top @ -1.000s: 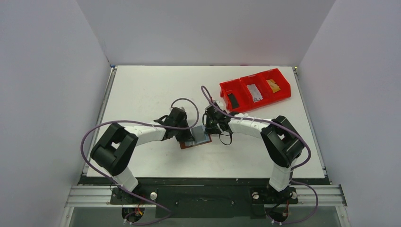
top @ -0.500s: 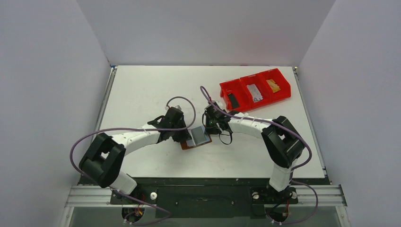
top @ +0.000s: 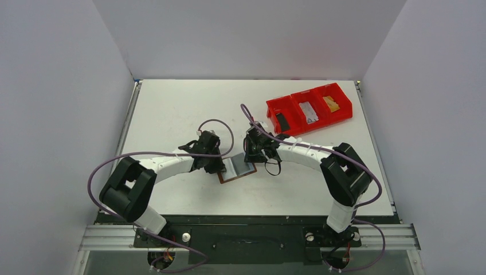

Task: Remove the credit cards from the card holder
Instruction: Open the card holder at the center of the board, then remove the credit card from the card holder.

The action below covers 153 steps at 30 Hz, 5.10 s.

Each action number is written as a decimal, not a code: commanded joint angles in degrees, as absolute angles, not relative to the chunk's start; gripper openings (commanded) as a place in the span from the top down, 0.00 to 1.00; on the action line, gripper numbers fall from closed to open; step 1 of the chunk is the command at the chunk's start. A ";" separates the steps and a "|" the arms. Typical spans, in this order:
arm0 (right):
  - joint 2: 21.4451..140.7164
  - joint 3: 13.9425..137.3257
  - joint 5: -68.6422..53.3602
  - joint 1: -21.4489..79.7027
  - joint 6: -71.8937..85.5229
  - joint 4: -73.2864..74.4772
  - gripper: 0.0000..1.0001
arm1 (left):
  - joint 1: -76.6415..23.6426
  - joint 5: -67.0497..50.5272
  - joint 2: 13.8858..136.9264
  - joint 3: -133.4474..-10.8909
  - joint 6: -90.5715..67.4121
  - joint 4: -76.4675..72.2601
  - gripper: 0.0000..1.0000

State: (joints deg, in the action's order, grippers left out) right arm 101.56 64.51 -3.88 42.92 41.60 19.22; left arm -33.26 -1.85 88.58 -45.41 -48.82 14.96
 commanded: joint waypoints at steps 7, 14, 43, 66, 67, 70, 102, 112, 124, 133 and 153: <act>102.03 65.92 -5.87 43.27 42.17 17.22 0.74 | -32.78 -1.27 90.97 -43.77 -47.88 12.31 0.90; 103.26 66.16 -6.08 43.41 42.60 16.99 0.72 | -32.78 -1.61 91.65 -43.42 -48.18 11.61 0.91; 103.37 64.43 -0.18 43.35 42.28 18.54 0.63 | -32.78 -2.72 92.52 -43.93 -48.16 11.44 0.92; 103.99 65.79 0.52 46.86 43.33 18.66 0.63 | -32.78 -3.34 93.14 -43.86 -48.26 10.81 0.92; 103.54 65.85 0.46 46.89 43.44 18.66 0.62 | -32.78 -3.29 93.15 -43.84 -48.25 10.81 0.92; 102.29 66.62 0.50 46.97 43.59 19.12 0.62 | -32.78 -3.34 93.16 -43.77 -48.25 10.70 0.92; 104.25 72.29 -15.44 48.37 50.12 12.17 0.60 | -25.27 -4.20 79.32 -40.37 -46.70 15.86 0.80; 107.76 74.33 -16.80 48.53 52.11 10.32 0.60 | -23.40 -4.72 74.00 -39.61 -46.78 17.56 0.79; 106.75 67.34 -18.02 43.23 51.44 7.67 0.63 | -26.69 -9.78 80.96 -44.04 -46.12 12.52 0.79; 108.79 65.77 -18.06 42.06 50.99 6.60 0.67 | -27.42 -10.07 86.49 -44.63 -46.29 9.31 0.84; 109.08 67.56 -15.29 42.29 48.78 10.38 0.70 | -27.42 -5.46 91.49 -45.66 -45.01 11.66 1.00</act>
State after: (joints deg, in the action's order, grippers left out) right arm 108.71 65.87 -17.15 42.35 49.98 9.50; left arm -27.33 -8.10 90.32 -43.62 -46.22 11.44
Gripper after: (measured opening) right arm 0.303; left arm 0.004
